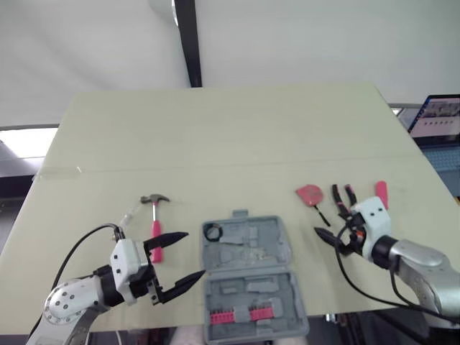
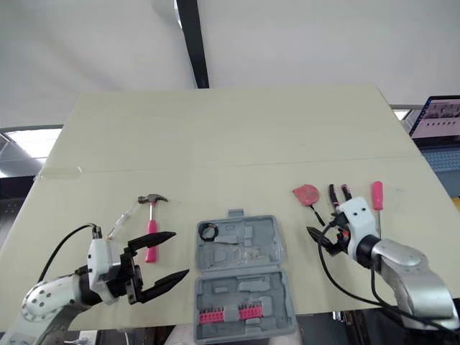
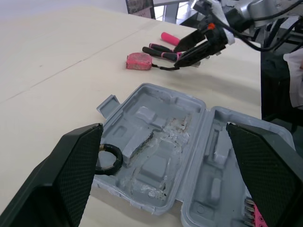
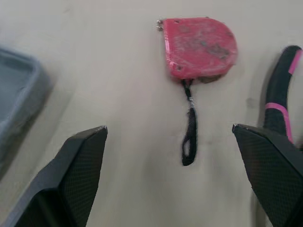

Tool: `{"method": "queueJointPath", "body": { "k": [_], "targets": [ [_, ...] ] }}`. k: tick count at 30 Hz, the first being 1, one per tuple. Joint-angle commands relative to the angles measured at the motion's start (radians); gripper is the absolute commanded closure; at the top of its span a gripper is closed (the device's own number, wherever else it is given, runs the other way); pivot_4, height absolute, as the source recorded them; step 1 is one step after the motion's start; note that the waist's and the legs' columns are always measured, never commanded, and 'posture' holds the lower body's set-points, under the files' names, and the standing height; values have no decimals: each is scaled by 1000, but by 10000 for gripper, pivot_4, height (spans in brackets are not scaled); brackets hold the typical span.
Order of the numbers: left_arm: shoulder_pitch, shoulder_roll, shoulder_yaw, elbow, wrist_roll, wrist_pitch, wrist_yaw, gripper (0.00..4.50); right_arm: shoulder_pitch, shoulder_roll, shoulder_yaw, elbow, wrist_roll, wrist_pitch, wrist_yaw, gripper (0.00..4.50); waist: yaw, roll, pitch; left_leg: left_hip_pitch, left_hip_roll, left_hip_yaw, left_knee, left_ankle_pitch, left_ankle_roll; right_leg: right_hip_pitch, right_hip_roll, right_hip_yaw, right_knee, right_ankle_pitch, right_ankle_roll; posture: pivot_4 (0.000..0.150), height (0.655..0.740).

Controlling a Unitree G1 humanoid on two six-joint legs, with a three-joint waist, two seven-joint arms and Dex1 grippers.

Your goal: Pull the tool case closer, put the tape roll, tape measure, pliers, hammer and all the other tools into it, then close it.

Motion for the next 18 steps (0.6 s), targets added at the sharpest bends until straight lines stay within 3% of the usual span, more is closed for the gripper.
{"method": "queueJointPath", "body": {
  "k": [1,7,18],
  "targets": [
    [7,5,-8,-47,4,-6,24,318,-57,8,19,79,-45,-14,-28,0,1,0,0,0,0,0,0,0,0,0,0,0,0,0,0,1500,7400],
    [33,13,-9,-36,23,-35,27,318,-169,45,59,205,-83,-21,-41,0,-5,0,0,0,0,1,0,0,0,-1,0,0,0,0,0,1500,7400],
    [39,8,-23,-36,38,-51,54,318,-232,74,82,280,-108,-8,-29,0,-3,0,0,-1,0,1,0,0,0,-1,0,0,0,0,0,1500,7400]
  ]
}}
